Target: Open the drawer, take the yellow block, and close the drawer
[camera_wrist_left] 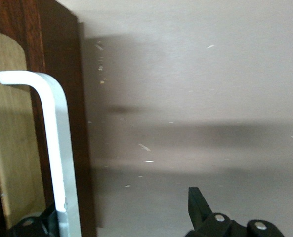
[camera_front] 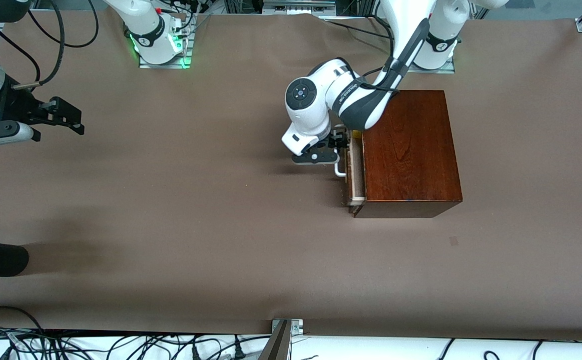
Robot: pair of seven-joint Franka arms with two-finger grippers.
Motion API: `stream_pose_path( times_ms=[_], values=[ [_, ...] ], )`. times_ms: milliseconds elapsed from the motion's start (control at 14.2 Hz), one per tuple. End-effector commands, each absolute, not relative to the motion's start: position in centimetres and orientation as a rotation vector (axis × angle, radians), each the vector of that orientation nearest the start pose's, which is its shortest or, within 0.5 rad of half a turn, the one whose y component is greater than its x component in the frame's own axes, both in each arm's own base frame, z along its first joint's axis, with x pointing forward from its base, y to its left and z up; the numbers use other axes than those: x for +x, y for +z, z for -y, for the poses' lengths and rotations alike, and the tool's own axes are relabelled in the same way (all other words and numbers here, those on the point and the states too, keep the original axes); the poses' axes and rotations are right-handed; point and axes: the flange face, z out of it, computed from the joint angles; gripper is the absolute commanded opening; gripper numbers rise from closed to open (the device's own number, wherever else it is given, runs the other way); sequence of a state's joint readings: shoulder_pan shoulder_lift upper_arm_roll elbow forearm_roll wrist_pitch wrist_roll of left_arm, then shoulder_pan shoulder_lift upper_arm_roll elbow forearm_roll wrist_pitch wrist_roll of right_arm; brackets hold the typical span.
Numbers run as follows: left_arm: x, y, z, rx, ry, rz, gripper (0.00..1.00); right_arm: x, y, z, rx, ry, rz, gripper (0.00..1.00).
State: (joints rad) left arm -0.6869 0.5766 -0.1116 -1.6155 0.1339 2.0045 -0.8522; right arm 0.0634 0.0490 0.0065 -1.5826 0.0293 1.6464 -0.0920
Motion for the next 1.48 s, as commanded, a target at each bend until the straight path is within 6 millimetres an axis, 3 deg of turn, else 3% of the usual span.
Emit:
stream_pose_path(
  times_ms=[0,141,565,918,1413],
  values=[
    [48.1,26.5,52.6,-3.088,0.099,-0.017,1.00,57.6,60.2,-3.9,-3.106,-0.018,0.270,1.00],
    [47.4,26.4,54.6,-3.103,0.083,-0.047,1.00,57.6,60.2,-3.9,-3.106,-0.015,0.270,1.00],
    [46.5,25.6,56.9,-3.140,0.040,-0.065,1.00,57.6,60.2,-3.9,-3.105,-0.015,0.270,1.00],
    [46.1,25.7,57.4,-3.143,0.037,-0.004,1.00,57.6,60.2,-3.9,-3.105,-0.018,0.270,1.00],
    [46.3,28.8,56.3,-3.068,0.063,-0.021,1.00,57.6,60.2,-3.9,-3.105,-0.015,0.270,1.00]
  ],
)
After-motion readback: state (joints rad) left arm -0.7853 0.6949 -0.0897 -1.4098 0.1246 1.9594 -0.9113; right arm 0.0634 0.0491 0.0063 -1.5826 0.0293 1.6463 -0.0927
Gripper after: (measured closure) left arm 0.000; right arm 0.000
